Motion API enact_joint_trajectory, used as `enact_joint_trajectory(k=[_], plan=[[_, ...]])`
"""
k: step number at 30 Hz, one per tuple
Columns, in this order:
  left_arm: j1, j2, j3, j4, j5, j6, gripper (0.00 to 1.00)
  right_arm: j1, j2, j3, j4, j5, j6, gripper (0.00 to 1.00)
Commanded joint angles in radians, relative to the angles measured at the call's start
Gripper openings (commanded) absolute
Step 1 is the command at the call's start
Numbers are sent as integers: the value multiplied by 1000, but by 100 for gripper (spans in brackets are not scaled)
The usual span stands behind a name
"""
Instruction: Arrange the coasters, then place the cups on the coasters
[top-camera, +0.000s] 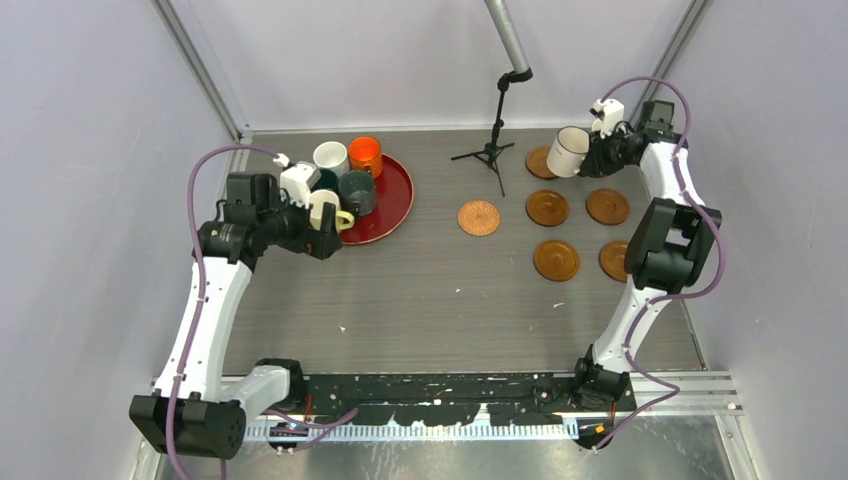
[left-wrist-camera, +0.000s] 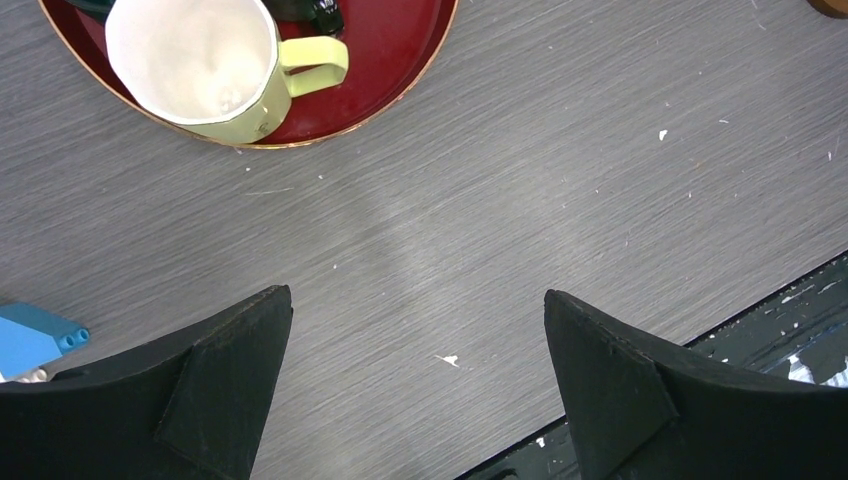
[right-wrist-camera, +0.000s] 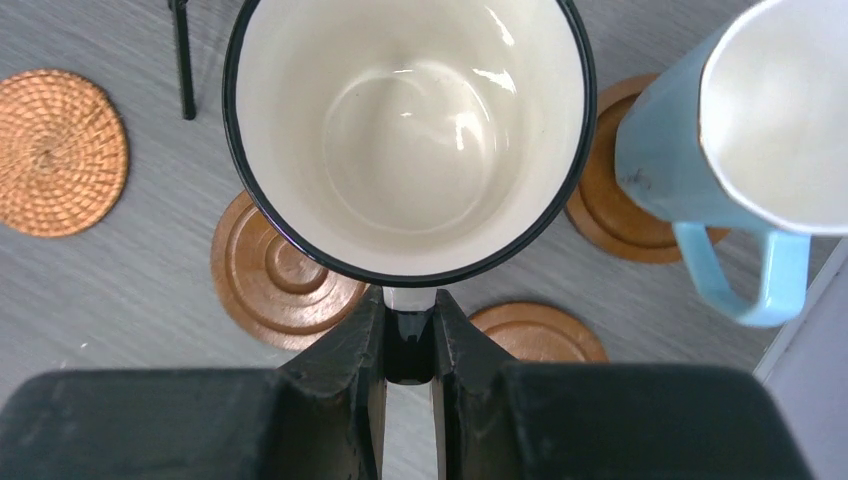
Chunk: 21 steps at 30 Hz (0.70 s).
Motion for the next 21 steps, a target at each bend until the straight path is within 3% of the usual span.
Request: enact_joint_trajectory(k=[1, 7, 21], plan=[[4, 24, 29, 12, -3, 7, 100, 48, 27, 114, 125, 10, -43, 0], [4, 40, 40, 9, -6, 4, 100, 74, 104, 133, 214, 53, -54, 0], [4, 55, 39, 8, -28, 7, 100, 96, 224, 251, 248, 74, -48, 0]])
